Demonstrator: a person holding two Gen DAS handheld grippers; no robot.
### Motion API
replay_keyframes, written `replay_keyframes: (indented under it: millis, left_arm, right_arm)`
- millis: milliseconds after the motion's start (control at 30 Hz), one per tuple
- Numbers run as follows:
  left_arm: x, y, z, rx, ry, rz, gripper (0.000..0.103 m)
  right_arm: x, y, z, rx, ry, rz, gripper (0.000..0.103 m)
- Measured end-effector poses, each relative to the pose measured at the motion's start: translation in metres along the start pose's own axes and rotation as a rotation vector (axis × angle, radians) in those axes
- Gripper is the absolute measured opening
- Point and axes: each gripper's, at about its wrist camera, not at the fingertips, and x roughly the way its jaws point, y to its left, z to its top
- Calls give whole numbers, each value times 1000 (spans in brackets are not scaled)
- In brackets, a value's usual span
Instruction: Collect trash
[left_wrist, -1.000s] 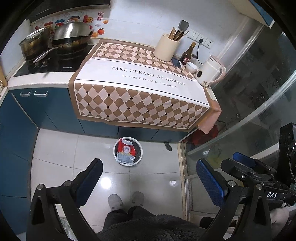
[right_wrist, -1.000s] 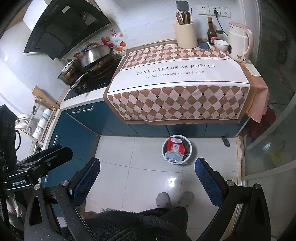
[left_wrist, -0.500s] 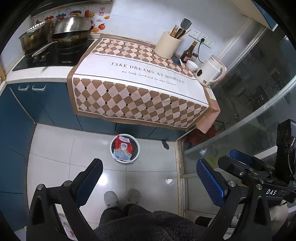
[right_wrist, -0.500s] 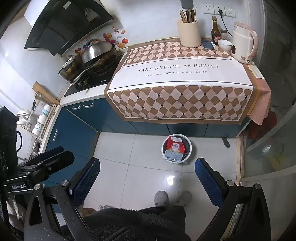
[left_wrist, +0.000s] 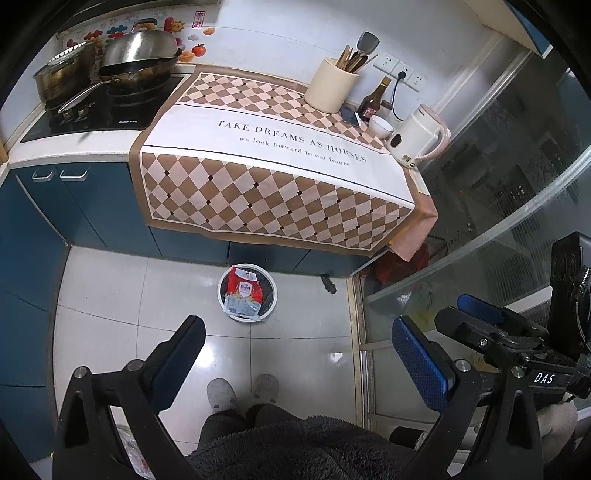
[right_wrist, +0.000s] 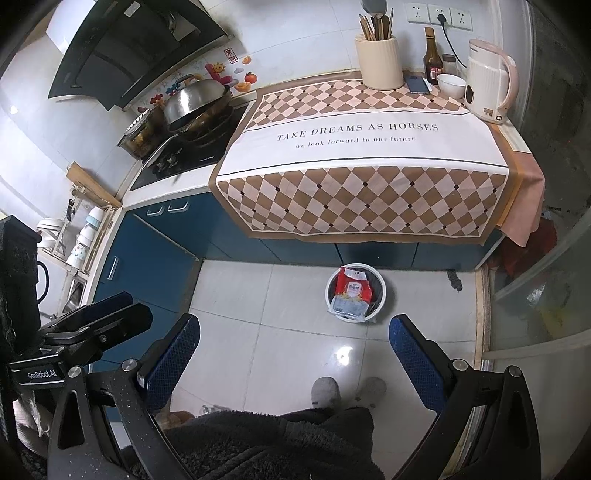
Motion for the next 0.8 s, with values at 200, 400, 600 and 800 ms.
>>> replay_keyframes:
  millis: [200,400,600,800]
  left_arm:
    - [2,-1,0,0,5,-8,103]
    - [3,-2,-2,3,10,-14,103]
    - [4,-5,-2,4,11,-15,103]
    - [4,-8,-2,5,11,-18,103]
  right_arm:
    - [1,2,-2,7,2,4,103]
    - [1,1,-2,4,2,6,103]
    - [2,3,-3,7,1,4,103]
    - [2,3,-3,9,1,6,103]
